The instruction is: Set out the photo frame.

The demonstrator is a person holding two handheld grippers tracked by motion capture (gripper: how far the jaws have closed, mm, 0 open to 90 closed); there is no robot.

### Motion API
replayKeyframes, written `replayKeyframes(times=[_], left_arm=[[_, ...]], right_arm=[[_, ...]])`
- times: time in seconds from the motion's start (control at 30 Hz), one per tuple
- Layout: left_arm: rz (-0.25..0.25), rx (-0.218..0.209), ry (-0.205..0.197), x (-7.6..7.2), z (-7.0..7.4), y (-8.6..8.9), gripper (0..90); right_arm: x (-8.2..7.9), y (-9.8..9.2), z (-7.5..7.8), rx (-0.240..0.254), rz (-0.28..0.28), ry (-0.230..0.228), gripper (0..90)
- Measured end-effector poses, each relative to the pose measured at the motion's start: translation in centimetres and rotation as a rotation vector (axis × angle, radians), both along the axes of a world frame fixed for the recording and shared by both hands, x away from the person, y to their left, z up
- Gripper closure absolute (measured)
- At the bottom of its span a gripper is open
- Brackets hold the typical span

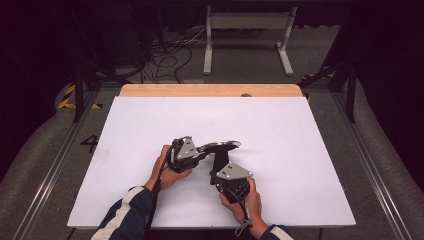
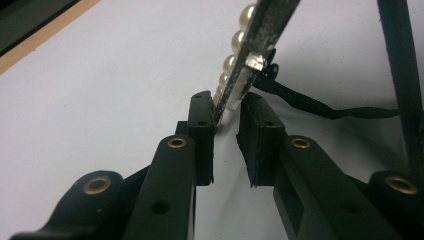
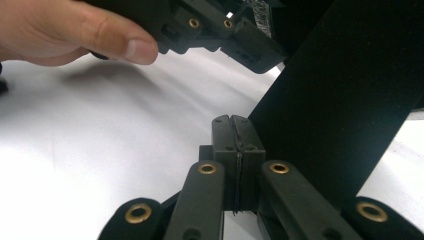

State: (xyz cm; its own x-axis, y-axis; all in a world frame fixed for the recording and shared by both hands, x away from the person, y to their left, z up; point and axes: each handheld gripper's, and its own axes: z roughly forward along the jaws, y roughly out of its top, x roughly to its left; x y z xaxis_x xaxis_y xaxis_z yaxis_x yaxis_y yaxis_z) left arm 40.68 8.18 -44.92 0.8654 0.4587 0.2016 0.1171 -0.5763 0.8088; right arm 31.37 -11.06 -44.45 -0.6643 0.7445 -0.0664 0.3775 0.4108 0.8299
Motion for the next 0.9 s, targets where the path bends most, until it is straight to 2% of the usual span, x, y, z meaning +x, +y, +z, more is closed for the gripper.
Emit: replayKeyframes(times=[0.07, 0.1, 0.17, 0.4, 0.57, 0.9], left_arm=[[0.004, 0.004, -0.004, -0.1, 0.0, -0.1, 76.8], [0.007, 0.005, -0.011, -0.2, 0.0, -0.1, 76.9], [0.011, 0.006, -0.014, -0.3, 0.0, -0.2, 76.9], [0.015, 0.007, -0.02, -0.4, -0.1, -0.2, 77.2], [0.011, 0.018, -0.034, -0.6, -0.1, -0.4, 78.7], [0.001, 0.036, -0.043, -1.0, 0.0, -0.4, 80.2]], right_arm=[[-0.1, 0.1, 0.1, 0.011, 0.019, -0.004, 90.0], [-0.3, 0.7, 0.1, 0.007, 0.036, -0.025, 90.0], [-0.3, 0.9, 0.1, 0.009, 0.039, -0.022, 90.0], [0.3, 2.0, -0.8, -0.025, -0.01, -0.032, 90.0], [0.4, 1.7, -0.9, -0.035, -0.033, -0.023, 90.0], [0.5, 0.8, -1.1, -0.043, -0.024, -0.006, 90.0]])
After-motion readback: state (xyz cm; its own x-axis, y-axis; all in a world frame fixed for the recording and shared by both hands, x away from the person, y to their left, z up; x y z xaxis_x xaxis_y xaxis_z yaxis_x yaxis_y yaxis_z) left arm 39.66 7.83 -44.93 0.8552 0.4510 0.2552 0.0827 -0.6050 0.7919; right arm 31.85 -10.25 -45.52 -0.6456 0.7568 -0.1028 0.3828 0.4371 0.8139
